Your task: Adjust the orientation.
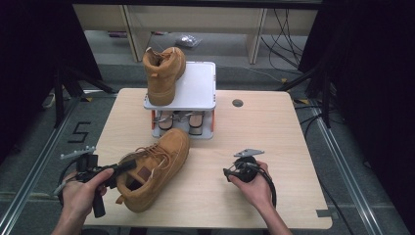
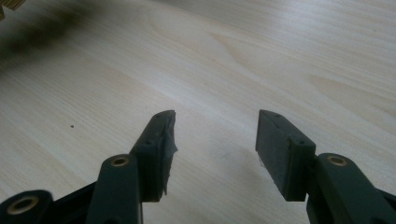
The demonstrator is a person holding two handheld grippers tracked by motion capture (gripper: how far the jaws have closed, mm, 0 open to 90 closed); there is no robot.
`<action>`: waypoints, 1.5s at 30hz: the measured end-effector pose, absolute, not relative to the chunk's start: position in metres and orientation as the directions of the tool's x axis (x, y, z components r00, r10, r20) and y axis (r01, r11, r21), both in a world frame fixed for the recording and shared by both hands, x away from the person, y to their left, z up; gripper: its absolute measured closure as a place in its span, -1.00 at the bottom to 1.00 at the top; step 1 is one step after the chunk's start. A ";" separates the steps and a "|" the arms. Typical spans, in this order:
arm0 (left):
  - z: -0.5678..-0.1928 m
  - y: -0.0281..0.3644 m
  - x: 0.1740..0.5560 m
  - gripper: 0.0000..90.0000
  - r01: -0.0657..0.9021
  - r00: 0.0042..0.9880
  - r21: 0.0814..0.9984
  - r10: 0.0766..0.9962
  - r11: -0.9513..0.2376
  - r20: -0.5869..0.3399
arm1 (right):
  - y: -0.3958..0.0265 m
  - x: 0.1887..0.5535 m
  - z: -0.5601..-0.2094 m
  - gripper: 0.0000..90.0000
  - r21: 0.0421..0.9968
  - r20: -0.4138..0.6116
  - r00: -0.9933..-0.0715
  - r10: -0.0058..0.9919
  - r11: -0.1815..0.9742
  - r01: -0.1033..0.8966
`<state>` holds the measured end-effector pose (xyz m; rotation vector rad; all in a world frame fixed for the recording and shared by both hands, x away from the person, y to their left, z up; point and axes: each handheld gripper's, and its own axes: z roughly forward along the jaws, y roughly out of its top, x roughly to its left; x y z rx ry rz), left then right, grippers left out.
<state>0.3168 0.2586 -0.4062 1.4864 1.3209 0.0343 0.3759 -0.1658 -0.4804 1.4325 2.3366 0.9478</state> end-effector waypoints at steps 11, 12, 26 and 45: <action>-0.391 0.243 0.322 0.76 0.681 0.422 0.695 0.652 0.231 -0.630 | -0.165 0.376 -0.481 0.06 0.633 0.117 -0.499 0.859 0.323 0.703; -0.389 0.242 0.323 0.76 0.691 0.422 0.689 0.652 0.219 -0.630 | -0.165 0.377 -0.481 0.06 0.637 0.113 -0.504 0.857 0.327 0.698; -0.361 0.223 0.336 0.76 0.659 0.497 0.722 0.599 0.209 -0.627 | -0.164 0.376 -0.479 0.09 0.641 0.114 -0.488 0.865 0.311 0.701; -0.331 0.205 0.370 0.77 0.631 0.524 0.743 0.582 0.225 -0.621 | -0.164 0.377 -0.481 0.12 0.644 0.120 -0.496 0.860 0.312 0.698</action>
